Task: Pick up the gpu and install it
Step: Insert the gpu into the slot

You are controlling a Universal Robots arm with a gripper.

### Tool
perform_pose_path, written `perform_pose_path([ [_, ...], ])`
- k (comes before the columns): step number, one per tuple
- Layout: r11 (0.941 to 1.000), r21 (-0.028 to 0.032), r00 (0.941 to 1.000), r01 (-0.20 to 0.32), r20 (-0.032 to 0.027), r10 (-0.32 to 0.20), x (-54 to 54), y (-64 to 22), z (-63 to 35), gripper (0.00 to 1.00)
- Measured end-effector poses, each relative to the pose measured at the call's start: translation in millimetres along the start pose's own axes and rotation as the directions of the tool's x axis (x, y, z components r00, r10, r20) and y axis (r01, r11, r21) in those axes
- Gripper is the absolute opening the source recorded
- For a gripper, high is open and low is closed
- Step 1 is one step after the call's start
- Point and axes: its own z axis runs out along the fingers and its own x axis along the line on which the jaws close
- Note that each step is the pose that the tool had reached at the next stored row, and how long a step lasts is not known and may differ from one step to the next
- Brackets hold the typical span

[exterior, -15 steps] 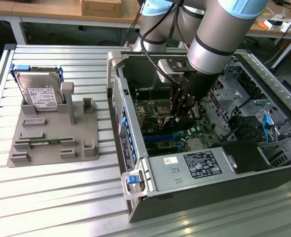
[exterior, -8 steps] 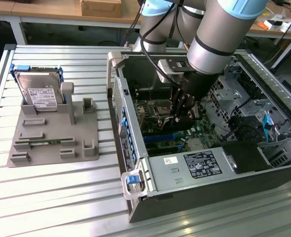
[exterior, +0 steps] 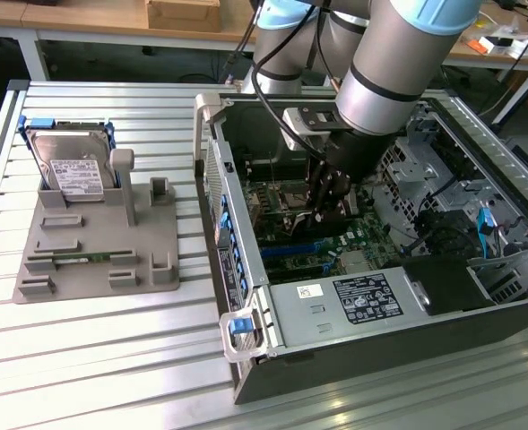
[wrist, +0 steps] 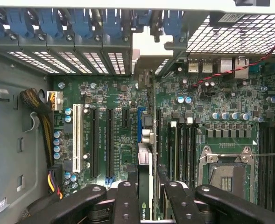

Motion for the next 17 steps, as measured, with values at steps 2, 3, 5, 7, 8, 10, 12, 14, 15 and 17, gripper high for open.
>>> perform_pose_path([
  [2, 1.0, 0.0, 1.0, 0.0, 0.0001, 0.0, 0.0, 0.0, 0.0, 0.26],
  [3, 1.0, 0.0, 1.0, 0.0, 0.0, 0.0, 0.0, 0.1, 0.0, 0.26],
  [5, 1.0, -0.0001, 1.0, 0.0, 0.0, 0.0, 0.0, 4.7, 0.6, 0.26],
  [7, 1.0, 0.0, 1.0, 0.0, 0.0, 0.0, 0.3, 4.9, 0.8, 0.26],
  [8, 1.0, 0.0, 1.0, 0.0, 0.0001, 0.0, 0.4, 4.9, 1.0, 0.26],
  [10, 1.0, 0.0, 1.0, 0.0, 0.0, 0.0, 1.1, 5.2, 2.1, 0.26],
  [12, 1.0, -0.0001, 1.0, -0.001, -0.0001, 0.001, 2.6, 5.5, 3.2, 0.26],
  [14, 1.0, -0.0001, 1.0, -0.001, 0.0, 0.001, 3.7, 5.5, 4.4, 0.26],
  [15, 1.0, 0.0, 1.0, -0.001, 0.0, 0.001, 3.8, 5.4, 4.9, 0.26],
  [17, 1.0, 0.0001, 1.0, -0.002, 0.0003, 0.002, 4.4, 5.3, 6.9, 0.26],
])
